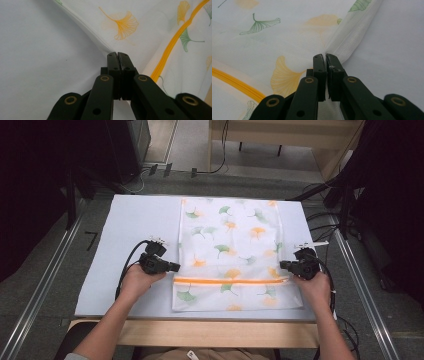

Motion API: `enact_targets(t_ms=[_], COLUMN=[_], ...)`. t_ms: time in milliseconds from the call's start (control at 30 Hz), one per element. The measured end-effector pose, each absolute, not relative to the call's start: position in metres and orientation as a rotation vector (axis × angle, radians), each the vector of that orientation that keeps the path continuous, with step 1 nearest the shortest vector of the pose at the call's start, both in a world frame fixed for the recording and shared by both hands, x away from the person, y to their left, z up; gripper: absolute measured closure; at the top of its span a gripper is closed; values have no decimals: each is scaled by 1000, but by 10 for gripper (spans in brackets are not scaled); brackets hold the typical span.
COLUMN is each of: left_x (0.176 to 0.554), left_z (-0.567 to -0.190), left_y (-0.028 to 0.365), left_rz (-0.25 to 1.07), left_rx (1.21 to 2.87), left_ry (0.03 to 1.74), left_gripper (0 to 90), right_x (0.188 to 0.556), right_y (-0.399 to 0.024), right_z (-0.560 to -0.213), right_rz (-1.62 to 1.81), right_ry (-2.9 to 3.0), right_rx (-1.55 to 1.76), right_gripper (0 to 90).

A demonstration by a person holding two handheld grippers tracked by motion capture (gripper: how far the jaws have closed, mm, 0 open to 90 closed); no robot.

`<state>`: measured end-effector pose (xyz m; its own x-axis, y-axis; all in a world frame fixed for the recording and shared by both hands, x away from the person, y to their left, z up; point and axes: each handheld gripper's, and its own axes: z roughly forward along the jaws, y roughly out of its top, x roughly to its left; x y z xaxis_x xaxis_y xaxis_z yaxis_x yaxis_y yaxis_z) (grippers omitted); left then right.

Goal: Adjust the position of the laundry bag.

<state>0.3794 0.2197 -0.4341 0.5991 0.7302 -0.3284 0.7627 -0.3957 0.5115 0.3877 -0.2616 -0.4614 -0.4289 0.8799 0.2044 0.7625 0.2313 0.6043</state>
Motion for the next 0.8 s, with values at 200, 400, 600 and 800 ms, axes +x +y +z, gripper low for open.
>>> enact_targets(t_ms=[200,400,600,800], left_x=[376,373,372,371], left_z=[-430,-430,-432,-432], left_y=[232,244,254,263], left_rz=[-49,-25,-37,-43], left_rx=[2168,2181,2164,2157], left_ry=[1198,1199,1235,1260], left_gripper=[900,900,900,899], right_x=[391,393,394,396], right_y=[-250,-239,-226,-218], right_z=[-460,-458,-456,-456], right_rz=[972,971,959,969], right_ry=[2357,2388,2423,2446], right_rx=[1529,1511,1479,1453], right_gripper=[883,883,882,877])
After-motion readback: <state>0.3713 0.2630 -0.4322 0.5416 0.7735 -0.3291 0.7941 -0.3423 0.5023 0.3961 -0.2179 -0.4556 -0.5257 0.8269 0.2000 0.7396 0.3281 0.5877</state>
